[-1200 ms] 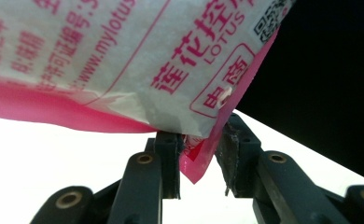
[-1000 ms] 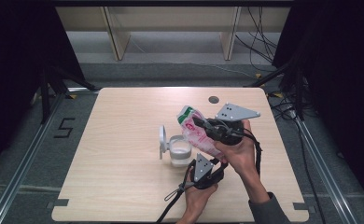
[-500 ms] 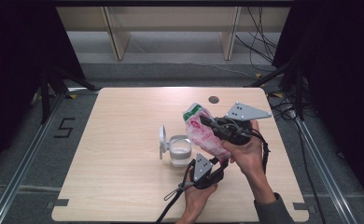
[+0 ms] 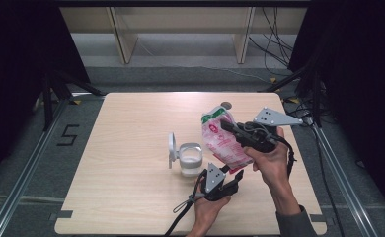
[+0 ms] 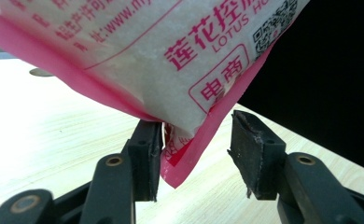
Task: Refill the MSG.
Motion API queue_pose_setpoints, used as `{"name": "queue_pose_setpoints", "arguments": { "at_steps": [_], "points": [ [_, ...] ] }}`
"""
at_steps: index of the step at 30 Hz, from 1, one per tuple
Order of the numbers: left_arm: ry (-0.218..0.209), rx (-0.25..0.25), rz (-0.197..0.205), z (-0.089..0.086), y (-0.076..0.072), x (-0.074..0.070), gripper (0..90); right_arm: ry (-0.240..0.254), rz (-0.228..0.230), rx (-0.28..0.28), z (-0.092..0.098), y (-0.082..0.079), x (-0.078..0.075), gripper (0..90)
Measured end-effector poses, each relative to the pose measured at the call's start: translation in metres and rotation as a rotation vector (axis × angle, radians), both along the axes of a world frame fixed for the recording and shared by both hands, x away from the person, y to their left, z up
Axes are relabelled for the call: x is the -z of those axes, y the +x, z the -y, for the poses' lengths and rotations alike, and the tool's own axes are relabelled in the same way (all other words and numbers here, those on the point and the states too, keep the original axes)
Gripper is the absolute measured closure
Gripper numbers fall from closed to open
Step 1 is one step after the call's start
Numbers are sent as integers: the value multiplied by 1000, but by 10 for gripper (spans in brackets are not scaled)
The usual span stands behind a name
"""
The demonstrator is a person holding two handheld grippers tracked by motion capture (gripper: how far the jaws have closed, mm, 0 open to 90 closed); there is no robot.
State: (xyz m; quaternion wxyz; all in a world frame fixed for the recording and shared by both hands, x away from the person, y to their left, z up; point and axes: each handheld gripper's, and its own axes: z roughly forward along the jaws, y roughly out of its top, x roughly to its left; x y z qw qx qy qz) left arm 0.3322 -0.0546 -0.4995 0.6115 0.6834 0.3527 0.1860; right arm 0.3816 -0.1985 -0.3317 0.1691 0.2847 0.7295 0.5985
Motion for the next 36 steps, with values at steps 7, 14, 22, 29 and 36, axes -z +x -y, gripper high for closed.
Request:
{"name": "queue_pose_setpoints", "arguments": {
  "at_steps": [7, 14, 22, 29, 36],
  "points": [
    [27, 6, -21, -7, -5, -1, 458, 45, -17, 1, 10, 2, 3, 900],
    [19, 32, -26, -15, -8, -2, 427, 56, -13, 14, 16, 2, 4, 900],
    [62, 28, -2, -21, -17, -9, 374, 66, -31, 31, 25, 5, 10, 900],
    [96, 40, 10, -33, -24, -13, 365, 70, -62, 48, 30, 4, 17, 900],
    [96, 24, 17, -45, -30, -17, 341, 60, -81, 53, 37, 7, 26, 900]
  ]
}}
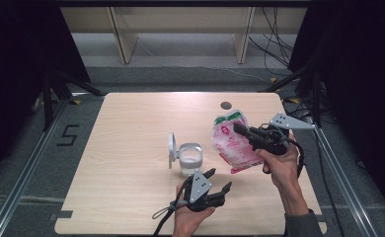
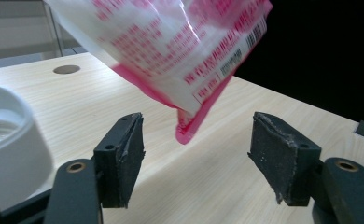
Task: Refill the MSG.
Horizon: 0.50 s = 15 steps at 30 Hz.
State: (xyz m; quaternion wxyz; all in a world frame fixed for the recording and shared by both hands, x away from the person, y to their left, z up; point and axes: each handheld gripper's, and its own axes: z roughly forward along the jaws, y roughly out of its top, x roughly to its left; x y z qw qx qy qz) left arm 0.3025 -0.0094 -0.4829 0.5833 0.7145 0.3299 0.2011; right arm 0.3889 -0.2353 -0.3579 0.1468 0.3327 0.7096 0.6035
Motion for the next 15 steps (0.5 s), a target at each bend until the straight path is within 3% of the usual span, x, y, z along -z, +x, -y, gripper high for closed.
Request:
{"name": "queue_pose_setpoints", "arguments": {
  "at_steps": [7, 8, 9, 10, 12, 13, 15],
  "points": [
    [5, -19, 0, -15, -2, 0, 338, 12, -23, 6, 8, 6, 13, 900],
    [-4, -29, 4, -16, -2, 1, 339, 31, -34, 7, 8, 6, 16, 900],
    [-1, -31, 3, -18, -2, 0, 338, 29, -63, 11, 9, 6, 18, 900],
    [-2, -28, 6, -20, -2, 0, 338, 10, -36, 15, 11, 9, 21, 900],
    [-9, -32, 9, -22, -2, 0, 338, 15, -84, 22, 12, 8, 24, 900],
    [-1, -32, 12, -24, -3, 0, 338, 3, -66, 22, 14, 10, 27, 900],
    [16, -26, 24, -27, -2, 0, 338, 10, -81, 30, 16, 11, 30, 900]
  ]
}}
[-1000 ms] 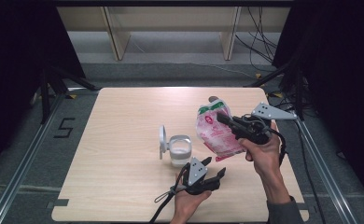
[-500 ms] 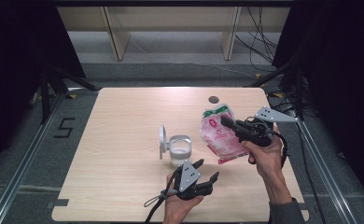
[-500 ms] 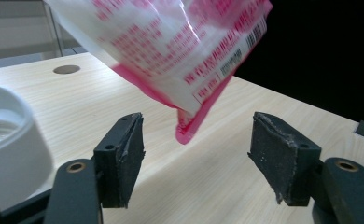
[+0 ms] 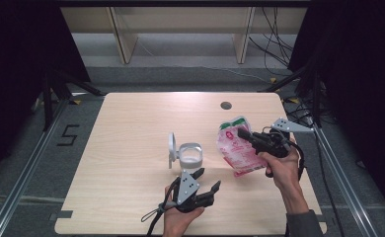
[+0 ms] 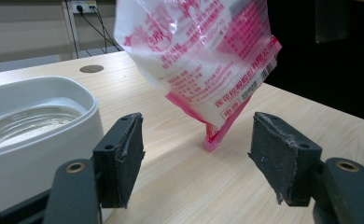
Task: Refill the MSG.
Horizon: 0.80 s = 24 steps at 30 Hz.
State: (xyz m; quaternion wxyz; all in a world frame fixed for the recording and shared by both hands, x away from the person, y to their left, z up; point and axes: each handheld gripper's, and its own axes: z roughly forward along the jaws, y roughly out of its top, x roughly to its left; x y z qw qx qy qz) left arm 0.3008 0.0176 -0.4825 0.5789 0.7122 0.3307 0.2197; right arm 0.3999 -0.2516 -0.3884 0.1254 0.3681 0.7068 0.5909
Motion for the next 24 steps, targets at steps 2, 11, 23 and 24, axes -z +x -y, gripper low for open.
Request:
{"name": "queue_pose_setpoints", "arguments": {
  "at_steps": [2, 11, 23, 24],
  "points": [
    [-11, -3, 1, -1, 0, 1, 338, 11, -8, 4, 3, 1, 4, 900],
    [-47, -20, -17, -4, -1, 2, 337, -12, -8, 31, 18, -2, 7, 900],
    [-27, -21, -6, -10, -1, 1, 341, -50, -2, 107, 45, -4, 11, 900],
    [-31, -27, -12, -10, -1, 1, 341, -54, -10, 112, 46, -4, 11, 900]
  ]
}}
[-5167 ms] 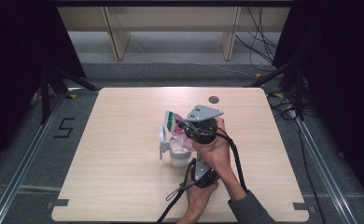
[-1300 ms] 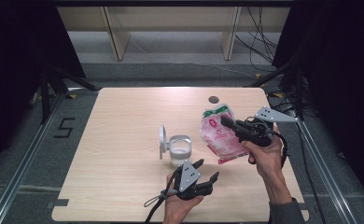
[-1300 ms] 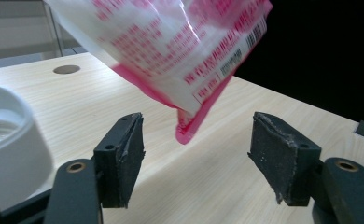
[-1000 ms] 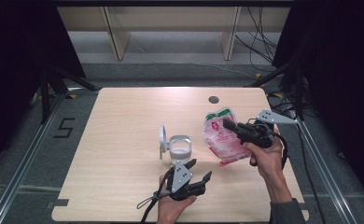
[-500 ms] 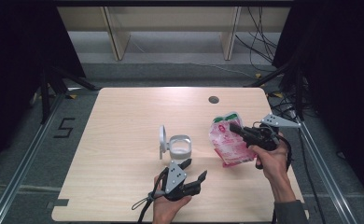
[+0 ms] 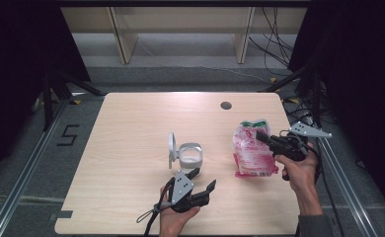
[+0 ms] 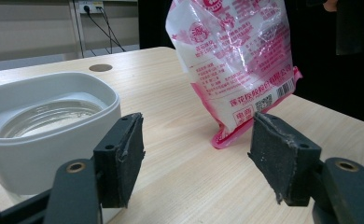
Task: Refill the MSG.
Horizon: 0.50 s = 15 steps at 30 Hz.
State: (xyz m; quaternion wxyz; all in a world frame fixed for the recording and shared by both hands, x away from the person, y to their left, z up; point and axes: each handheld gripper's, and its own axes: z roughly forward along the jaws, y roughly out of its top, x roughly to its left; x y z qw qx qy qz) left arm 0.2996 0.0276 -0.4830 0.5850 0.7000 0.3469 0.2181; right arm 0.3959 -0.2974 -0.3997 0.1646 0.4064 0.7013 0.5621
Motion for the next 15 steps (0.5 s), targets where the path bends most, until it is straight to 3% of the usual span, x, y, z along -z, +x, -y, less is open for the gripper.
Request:
{"name": "queue_pose_setpoints", "arguments": {
  "at_steps": [1, 5, 8, 13, 15],
  "points": [
    [-17, -10, -9, 1, -1, 0, 340, 2, -16, 3, 1, -1, 0, 900],
    [-1, 5, 9, -1, 1, 0, 340, -56, 32, 14, 5, 2, 2, 900],
    [-24, -7, -4, 1, 0, 2, 340, -54, 4, 31, 6, 1, 2, 900],
    [-10, -9, -11, 1, -1, 1, 340, -81, 9, 51, 10, 3, 5, 900],
    [7, 4, 10, 0, 1, 1, 340, -78, 4, 49, 11, 4, 7, 900]
  ]
}}
